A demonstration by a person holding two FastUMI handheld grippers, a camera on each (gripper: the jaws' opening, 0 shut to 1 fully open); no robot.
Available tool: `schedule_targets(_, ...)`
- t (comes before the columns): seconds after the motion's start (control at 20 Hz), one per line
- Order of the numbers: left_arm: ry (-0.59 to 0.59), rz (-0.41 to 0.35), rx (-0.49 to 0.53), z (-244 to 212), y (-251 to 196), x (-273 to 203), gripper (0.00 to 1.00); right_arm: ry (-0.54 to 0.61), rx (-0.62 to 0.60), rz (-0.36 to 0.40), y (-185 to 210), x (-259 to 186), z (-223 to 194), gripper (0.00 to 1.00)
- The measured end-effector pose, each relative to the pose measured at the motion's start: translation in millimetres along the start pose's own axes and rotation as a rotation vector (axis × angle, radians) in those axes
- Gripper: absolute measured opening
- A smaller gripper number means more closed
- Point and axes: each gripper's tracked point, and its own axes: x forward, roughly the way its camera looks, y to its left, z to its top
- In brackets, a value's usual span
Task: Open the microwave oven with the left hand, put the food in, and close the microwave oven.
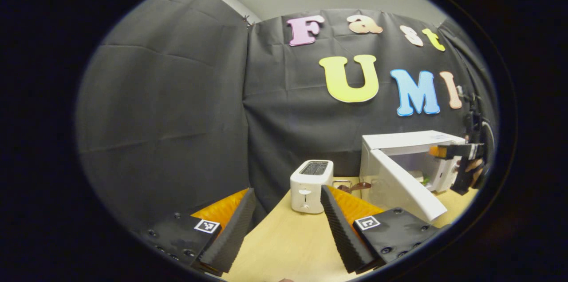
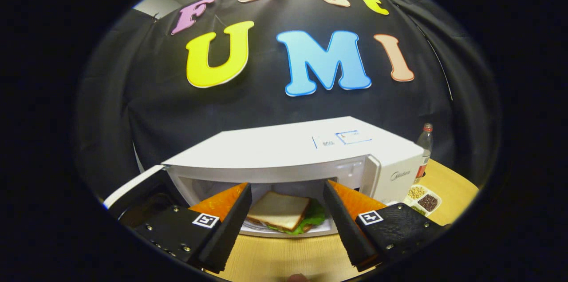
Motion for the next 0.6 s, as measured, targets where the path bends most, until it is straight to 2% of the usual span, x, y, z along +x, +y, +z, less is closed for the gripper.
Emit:
schedule_targets(0.2,0.019,-0.006,-0.019,-13.4,-7.2,-0.6,0.95,-0.088,-0.033,0.034,-12.8,-48.2,44.8,0.98)
schedule_targets(0.25,0.017,-0.001,-0.018,-14.2,-8.6,-0.9,0.99,-0.105,-0.049,0.038,-18.6,-59.9,52.9,0.98)
schedule_targets(0.3,0.017,0.005,-0.02,-16.8,-10.7,-3.6,0.95,-0.122,-0.062,0.044,-24.3,-71.7,61.1,0.98)
schedule_targets(0.45,0.033,0.007,-0.04,-25.5,-21.7,-13.0,0.95,-0.144,-0.075,0.061,-41.9,-108.0,78.7,0.98)
schedule_targets(0.5,0.038,0.01,-0.04,-29.7,-23.0,-17.1,0.9,-0.15,-0.07,0.063,-48.6,-120.2,84.5,0.98)
schedule_targets(0.55,0.044,0.013,-0.038,-33.4,-25.2,-21.0,0.95,-0.159,-0.062,0.067,-54.6,-131.7,91.9,0.98)
schedule_targets(0.6,0.05,0.013,-0.035,-37.3,-29.4,-23.9,0.95,-0.171,-0.057,0.07,-59.9,-144.3,97.9,0.98)
